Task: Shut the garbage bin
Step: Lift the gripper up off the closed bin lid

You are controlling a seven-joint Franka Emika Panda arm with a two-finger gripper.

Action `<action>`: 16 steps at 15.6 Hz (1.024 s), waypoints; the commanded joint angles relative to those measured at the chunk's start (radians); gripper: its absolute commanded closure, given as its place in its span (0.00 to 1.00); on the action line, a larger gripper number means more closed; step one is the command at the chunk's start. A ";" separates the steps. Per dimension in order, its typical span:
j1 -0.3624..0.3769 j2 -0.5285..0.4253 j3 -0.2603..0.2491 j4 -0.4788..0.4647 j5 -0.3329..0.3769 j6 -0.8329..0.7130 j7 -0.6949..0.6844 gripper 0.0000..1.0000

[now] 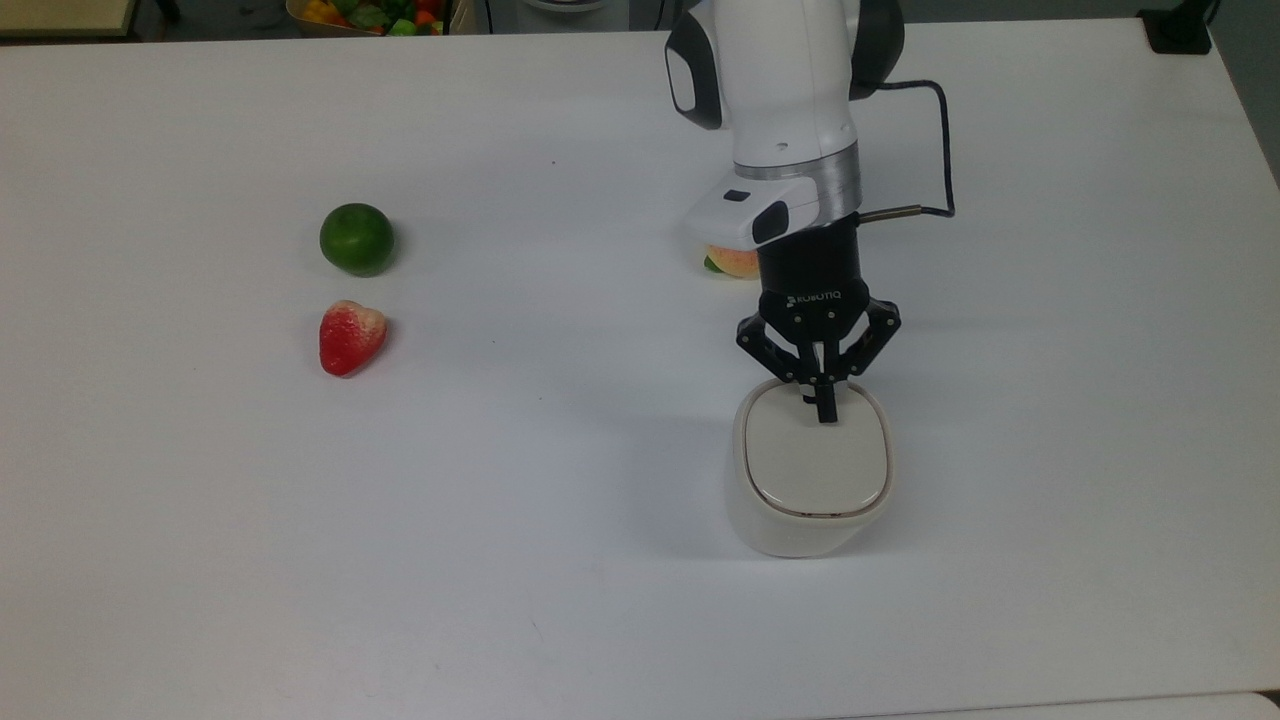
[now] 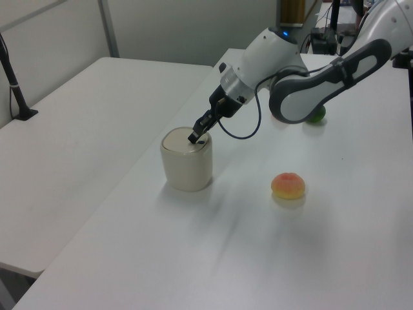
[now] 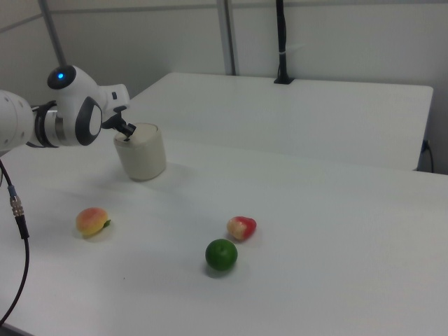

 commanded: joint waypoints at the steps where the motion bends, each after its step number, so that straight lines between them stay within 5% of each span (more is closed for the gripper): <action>1: -0.021 -0.116 -0.001 -0.042 0.001 -0.135 -0.002 1.00; 3: -0.033 -0.170 -0.001 -0.043 0.004 -0.246 -0.004 0.93; 7: -0.056 -0.265 0.000 -0.042 0.019 -0.478 -0.005 0.62; 10: -0.096 -0.344 -0.013 -0.040 0.152 -0.642 -0.005 0.22; 12: -0.120 -0.404 -0.017 -0.037 0.176 -0.765 -0.005 0.00; 16: -0.156 -0.519 -0.033 -0.039 0.181 -0.957 -0.005 0.00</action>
